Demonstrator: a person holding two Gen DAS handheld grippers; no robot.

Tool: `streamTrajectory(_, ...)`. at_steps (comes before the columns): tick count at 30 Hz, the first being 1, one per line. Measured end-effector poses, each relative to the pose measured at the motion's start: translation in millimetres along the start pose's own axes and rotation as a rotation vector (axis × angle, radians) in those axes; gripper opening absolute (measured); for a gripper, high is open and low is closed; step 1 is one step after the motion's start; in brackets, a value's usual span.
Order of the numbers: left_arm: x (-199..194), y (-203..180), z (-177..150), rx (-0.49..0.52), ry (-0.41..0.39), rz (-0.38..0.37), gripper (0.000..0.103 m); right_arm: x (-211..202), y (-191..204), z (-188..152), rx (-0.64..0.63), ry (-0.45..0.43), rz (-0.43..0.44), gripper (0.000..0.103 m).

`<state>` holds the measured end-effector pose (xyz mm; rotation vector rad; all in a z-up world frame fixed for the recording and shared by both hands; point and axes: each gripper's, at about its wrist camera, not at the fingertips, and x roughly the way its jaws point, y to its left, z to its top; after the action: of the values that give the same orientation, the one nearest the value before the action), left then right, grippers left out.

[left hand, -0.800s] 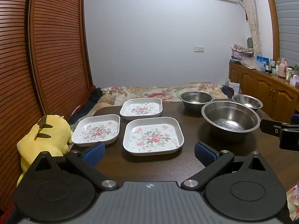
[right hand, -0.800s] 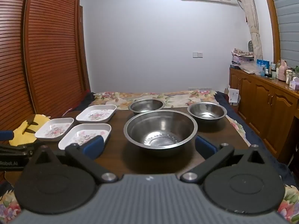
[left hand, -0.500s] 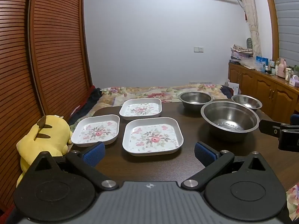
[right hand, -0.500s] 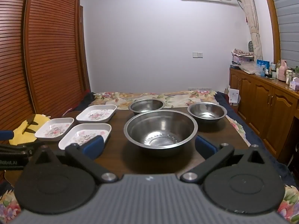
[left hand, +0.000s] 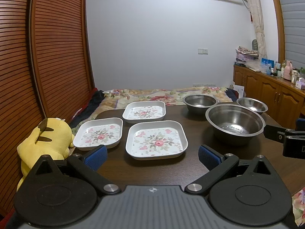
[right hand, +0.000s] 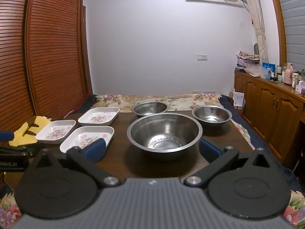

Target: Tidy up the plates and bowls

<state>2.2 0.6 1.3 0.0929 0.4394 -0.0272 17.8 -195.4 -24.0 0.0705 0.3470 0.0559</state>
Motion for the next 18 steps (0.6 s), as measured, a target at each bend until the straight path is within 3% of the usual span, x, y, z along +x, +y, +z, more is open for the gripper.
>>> streamTrajectory(18,-1.2,0.3,-0.8,-0.003,-0.002,0.0,0.103,0.4,-1.5,-1.0,0.002,0.001,-0.001,0.103)
